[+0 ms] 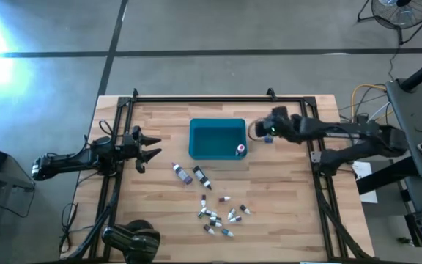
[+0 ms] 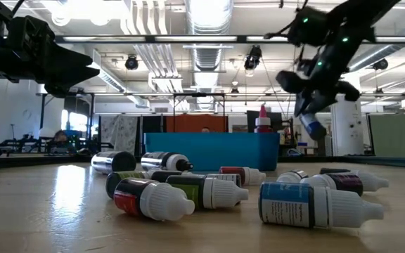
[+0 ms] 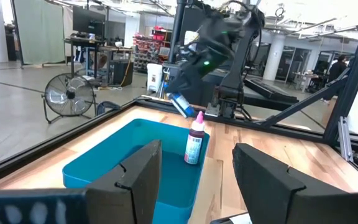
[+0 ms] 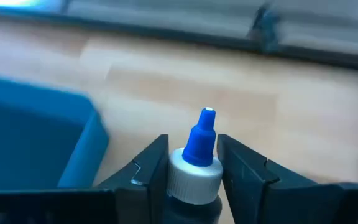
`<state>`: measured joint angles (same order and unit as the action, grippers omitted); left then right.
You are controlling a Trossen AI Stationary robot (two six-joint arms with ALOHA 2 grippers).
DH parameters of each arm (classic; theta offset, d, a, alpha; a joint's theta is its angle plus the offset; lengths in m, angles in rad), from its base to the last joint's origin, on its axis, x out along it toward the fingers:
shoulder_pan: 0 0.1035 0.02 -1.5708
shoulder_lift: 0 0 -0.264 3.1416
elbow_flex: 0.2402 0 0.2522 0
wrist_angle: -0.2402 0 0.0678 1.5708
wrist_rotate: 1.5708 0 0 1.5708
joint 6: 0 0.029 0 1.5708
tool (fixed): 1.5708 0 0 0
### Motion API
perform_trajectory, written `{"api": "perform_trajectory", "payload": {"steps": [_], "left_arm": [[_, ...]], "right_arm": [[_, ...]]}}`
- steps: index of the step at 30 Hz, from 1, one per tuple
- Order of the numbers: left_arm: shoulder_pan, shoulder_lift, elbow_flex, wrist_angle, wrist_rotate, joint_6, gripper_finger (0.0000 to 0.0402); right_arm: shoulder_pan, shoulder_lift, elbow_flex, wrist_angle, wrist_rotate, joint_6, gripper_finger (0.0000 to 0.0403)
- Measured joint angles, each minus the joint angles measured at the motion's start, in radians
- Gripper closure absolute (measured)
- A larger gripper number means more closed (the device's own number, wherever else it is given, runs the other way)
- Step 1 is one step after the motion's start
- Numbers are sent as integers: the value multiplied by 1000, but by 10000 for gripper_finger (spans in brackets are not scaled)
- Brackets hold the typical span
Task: Pick & Place food coloring
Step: Put the blue food coloring bottle into the blue bin
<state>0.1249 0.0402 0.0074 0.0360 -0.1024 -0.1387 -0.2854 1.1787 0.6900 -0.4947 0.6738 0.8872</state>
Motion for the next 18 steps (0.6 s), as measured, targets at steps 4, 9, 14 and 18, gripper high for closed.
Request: {"api": "perform_trajectory", "payload": {"steps": [4, 9, 14, 18], "left_arm": [[0, 0, 0, 0, 0, 0, 226], [0, 0, 0, 0, 0, 0, 226], [0, 0, 0, 0, 0, 0, 226], [0, 0, 0, 0, 0, 0, 226]], "right_arm": [[137, -73, -93, 31, 243, 22, 288], [234, -93, -181, 41, 469, 116, 292], [230, -59, -270, 89, 513, 273, 287], [230, 5, -347, 201, 526, 292, 287]]}}
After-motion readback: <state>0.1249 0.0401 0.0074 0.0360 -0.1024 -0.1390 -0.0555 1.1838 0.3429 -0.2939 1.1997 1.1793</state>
